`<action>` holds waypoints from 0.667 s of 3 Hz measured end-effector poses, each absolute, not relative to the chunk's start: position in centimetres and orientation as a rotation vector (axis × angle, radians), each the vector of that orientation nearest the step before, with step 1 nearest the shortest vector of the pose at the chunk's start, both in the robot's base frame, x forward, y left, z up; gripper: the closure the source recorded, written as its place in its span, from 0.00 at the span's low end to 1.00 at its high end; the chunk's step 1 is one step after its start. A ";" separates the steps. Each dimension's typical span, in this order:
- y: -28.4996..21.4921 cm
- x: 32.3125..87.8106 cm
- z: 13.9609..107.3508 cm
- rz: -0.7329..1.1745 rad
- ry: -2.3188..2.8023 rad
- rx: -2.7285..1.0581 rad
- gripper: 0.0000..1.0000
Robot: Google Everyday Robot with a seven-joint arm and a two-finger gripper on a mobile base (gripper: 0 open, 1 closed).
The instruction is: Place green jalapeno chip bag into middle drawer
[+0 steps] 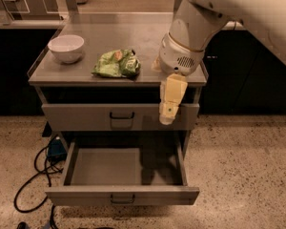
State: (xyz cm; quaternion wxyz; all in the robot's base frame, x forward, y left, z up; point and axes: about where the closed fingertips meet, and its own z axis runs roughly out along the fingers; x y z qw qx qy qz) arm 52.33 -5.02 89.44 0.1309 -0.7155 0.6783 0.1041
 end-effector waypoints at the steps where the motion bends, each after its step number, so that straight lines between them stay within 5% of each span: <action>1: -4.8 54.4 89.6 0.298 1.881 -2.026 0.00; 2: -3.6 59.0 90.3 0.296 1.753 -2.026 0.00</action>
Offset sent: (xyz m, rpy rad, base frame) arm 0.1422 0.0402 0.0629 0.2589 -0.2895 0.1529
